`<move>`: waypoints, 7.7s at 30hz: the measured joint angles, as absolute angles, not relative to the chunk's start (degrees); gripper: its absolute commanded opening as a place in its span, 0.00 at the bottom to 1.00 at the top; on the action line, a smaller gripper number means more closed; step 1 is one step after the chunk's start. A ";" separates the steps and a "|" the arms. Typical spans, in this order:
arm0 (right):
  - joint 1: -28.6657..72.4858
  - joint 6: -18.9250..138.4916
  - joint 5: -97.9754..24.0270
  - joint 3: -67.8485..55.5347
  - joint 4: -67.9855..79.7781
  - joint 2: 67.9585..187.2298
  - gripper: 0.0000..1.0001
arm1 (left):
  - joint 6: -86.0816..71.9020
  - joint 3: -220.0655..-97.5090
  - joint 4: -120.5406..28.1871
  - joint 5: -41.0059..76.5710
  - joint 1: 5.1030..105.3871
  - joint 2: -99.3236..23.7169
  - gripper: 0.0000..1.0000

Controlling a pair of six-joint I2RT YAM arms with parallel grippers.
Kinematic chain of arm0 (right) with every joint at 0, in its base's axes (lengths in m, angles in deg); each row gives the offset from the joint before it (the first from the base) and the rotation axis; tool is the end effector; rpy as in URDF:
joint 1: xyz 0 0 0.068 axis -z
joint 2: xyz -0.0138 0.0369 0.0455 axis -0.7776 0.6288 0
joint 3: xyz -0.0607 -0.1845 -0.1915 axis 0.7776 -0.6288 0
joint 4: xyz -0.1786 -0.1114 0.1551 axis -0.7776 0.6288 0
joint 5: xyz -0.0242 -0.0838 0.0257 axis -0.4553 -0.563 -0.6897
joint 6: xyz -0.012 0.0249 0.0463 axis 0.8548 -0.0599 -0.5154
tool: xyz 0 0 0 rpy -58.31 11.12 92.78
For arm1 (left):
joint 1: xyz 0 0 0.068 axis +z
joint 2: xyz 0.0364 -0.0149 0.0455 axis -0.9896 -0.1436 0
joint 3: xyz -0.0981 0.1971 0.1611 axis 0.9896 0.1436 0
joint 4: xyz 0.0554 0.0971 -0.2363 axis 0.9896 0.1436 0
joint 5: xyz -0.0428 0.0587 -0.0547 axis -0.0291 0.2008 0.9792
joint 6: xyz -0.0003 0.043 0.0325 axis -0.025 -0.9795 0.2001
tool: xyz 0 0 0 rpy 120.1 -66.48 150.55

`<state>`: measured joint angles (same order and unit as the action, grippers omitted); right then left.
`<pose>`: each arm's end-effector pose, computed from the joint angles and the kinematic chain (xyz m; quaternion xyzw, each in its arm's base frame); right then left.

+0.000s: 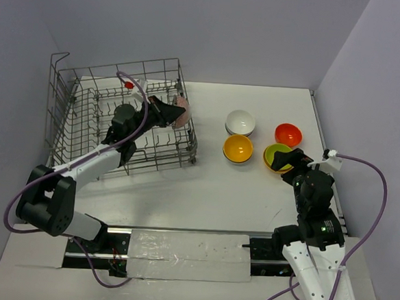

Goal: Load the bowls into the dish rack

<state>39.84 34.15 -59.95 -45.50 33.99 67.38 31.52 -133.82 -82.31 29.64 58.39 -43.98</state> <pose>0.0990 0.0101 0.3056 0.2247 0.7484 0.1316 0.6100 0.2931 -0.1400 0.2931 -0.0319 0.6837 -0.5262 0.5047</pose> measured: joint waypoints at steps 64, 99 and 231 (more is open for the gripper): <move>25.98 39.05 -54.48 -48.84 28.90 60.36 0.93 | 9.52 -129.01 -52.54 59.78 104.22 -34.45 0.00; 25.65 39.07 -54.68 -49.15 28.90 60.08 0.93 | 17.95 -127.57 -60.24 64.70 107.55 -35.17 0.00; 25.63 39.70 -57.46 -47.03 30.60 58.65 0.93 | 12.01 -157.23 -19.65 17.25 76.84 -31.41 0.99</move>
<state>25.63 39.70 -57.46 -47.03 30.60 58.65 12.01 -157.23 -19.65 17.25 76.84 -31.41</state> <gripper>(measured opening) 0.925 0.991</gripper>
